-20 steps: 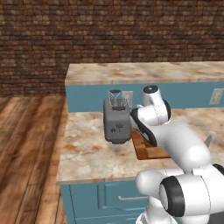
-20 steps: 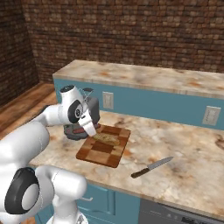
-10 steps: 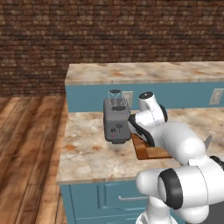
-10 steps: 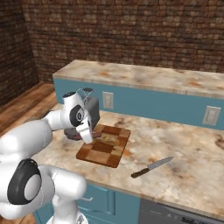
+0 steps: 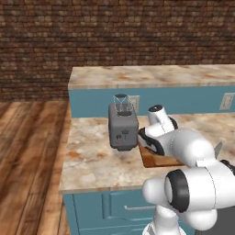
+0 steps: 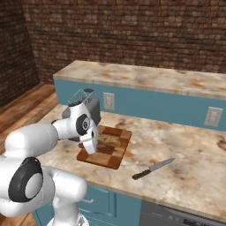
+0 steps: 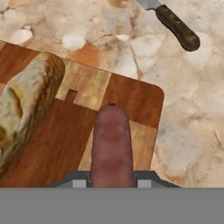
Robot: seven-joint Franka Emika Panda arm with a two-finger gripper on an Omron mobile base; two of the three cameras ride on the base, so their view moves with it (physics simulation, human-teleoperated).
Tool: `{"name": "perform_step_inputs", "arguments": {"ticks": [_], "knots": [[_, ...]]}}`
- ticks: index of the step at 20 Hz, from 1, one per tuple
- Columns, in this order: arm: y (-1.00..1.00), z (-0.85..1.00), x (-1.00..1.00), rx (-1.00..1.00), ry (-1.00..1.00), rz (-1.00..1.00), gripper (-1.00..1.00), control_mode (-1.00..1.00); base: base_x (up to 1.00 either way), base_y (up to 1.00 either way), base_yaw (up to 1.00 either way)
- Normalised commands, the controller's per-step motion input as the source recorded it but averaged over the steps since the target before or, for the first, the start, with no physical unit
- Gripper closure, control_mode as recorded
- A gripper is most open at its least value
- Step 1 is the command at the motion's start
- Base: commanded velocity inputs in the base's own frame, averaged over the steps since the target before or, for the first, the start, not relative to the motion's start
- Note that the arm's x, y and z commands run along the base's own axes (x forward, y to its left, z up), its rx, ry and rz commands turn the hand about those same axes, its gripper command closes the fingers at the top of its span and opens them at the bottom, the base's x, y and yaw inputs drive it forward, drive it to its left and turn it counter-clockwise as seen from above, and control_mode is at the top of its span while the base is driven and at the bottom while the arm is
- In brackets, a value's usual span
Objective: Retrieve the sausage and cheese from the fridge and place them on the cutting board on the counter.
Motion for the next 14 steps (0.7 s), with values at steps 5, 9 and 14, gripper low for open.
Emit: {"name": "perform_step_inputs", "arguments": {"ticks": [5,9,14], "knots": [[-0.25,-0.28,0.15,0.0,0.13,-0.22,1.0,-1.0,0.0,0.0,0.0],[-0.11,-0.29,0.04,0.0,0.07,-0.18,1.0,-1.0,0.0,0.0,0.0],[-0.07,-0.08,0.2,0.0,0.0,-0.11,1.0,-1.0,0.0,0.0,0.0]]}}
